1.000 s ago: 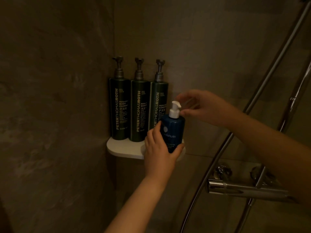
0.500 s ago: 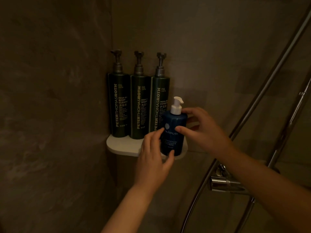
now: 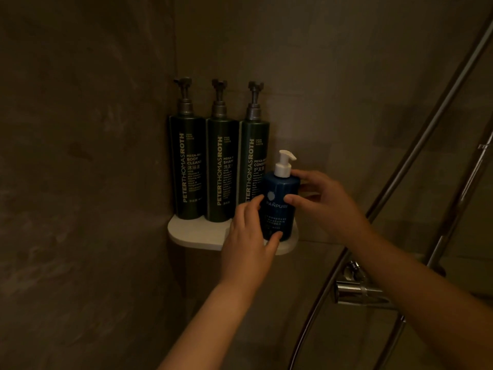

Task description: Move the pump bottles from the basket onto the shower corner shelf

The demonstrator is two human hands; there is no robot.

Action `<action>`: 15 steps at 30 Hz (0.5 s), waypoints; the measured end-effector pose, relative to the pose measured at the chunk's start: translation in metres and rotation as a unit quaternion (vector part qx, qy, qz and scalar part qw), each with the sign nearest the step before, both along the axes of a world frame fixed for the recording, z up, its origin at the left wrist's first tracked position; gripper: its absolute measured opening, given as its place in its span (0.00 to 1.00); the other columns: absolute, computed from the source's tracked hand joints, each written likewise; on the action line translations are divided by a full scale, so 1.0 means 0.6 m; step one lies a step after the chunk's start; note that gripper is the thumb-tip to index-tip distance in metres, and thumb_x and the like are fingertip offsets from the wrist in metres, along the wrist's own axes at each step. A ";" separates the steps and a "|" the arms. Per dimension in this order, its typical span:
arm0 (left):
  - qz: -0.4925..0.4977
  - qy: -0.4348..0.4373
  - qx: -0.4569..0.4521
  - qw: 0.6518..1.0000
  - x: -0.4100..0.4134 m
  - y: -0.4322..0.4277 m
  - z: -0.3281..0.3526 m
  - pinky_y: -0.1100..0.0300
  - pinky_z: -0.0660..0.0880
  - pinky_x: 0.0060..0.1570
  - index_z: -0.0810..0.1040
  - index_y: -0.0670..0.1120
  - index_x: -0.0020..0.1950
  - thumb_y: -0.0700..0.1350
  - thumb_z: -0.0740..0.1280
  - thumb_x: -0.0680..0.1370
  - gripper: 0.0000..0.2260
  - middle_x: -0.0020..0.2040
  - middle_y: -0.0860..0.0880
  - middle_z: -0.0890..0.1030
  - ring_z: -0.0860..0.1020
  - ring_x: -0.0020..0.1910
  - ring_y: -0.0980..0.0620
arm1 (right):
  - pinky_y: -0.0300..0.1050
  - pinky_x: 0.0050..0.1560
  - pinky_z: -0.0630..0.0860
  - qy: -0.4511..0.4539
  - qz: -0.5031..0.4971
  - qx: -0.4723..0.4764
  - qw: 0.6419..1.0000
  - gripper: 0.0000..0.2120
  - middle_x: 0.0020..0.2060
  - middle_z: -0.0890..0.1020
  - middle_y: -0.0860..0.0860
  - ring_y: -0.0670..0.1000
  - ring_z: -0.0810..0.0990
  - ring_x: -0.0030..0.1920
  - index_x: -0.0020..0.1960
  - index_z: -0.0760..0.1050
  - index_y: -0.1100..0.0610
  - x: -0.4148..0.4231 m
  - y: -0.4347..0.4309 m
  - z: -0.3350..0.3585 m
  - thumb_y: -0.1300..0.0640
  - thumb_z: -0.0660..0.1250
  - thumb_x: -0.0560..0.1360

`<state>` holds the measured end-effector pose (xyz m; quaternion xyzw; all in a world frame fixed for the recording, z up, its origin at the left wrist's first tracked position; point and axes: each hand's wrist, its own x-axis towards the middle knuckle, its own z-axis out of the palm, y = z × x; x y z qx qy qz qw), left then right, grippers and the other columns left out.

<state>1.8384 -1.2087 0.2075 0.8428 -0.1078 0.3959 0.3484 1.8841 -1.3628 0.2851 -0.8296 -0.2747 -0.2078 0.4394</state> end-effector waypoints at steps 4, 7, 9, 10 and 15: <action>0.005 0.013 0.003 1.000 0.009 -0.002 0.009 0.54 0.75 0.55 0.57 0.51 0.73 0.50 0.71 0.73 0.33 0.67 0.50 0.65 0.71 0.62 0.53 | 0.35 0.53 0.73 0.008 0.001 0.005 1.000 0.24 0.57 0.77 0.46 0.41 0.77 0.54 0.66 0.71 0.47 0.009 0.000 0.003 0.55 0.71 0.71; 0.016 0.020 0.007 1.000 0.016 -0.004 0.013 0.55 0.75 0.55 0.57 0.50 0.73 0.50 0.71 0.73 0.33 0.67 0.50 0.65 0.71 0.62 0.53 | 0.32 0.50 0.71 0.017 0.000 0.006 1.000 0.24 0.57 0.77 0.45 0.39 0.76 0.53 0.65 0.71 0.44 0.017 -0.001 0.005 0.54 0.71 0.71; 0.022 0.024 0.010 0.999 0.021 -0.005 0.014 0.55 0.75 0.54 0.58 0.50 0.73 0.50 0.71 0.73 0.33 0.67 0.50 0.66 0.72 0.61 0.53 | 0.32 0.49 0.70 0.022 -0.004 0.005 1.000 0.24 0.57 0.77 0.45 0.38 0.75 0.53 0.65 0.70 0.43 0.023 0.000 0.004 0.54 0.71 0.71; 0.023 0.026 0.009 0.999 0.023 -0.006 0.015 0.55 0.76 0.53 0.58 0.50 0.73 0.50 0.71 0.73 0.33 0.67 0.50 0.66 0.72 0.61 0.53 | 0.32 0.50 0.70 0.025 -0.005 0.007 1.000 0.24 0.58 0.77 0.45 0.39 0.75 0.53 0.65 0.70 0.43 0.025 0.000 0.004 0.55 0.71 0.71; 0.030 0.042 0.005 0.999 0.033 -0.011 0.020 0.53 0.78 0.47 0.60 0.49 0.72 0.51 0.70 0.74 0.31 0.65 0.50 0.67 0.75 0.58 0.51 | 0.36 0.57 0.72 0.023 -0.001 0.021 1.000 0.24 0.58 0.75 0.49 0.44 0.76 0.55 0.66 0.71 0.48 0.036 0.001 0.005 0.58 0.71 0.72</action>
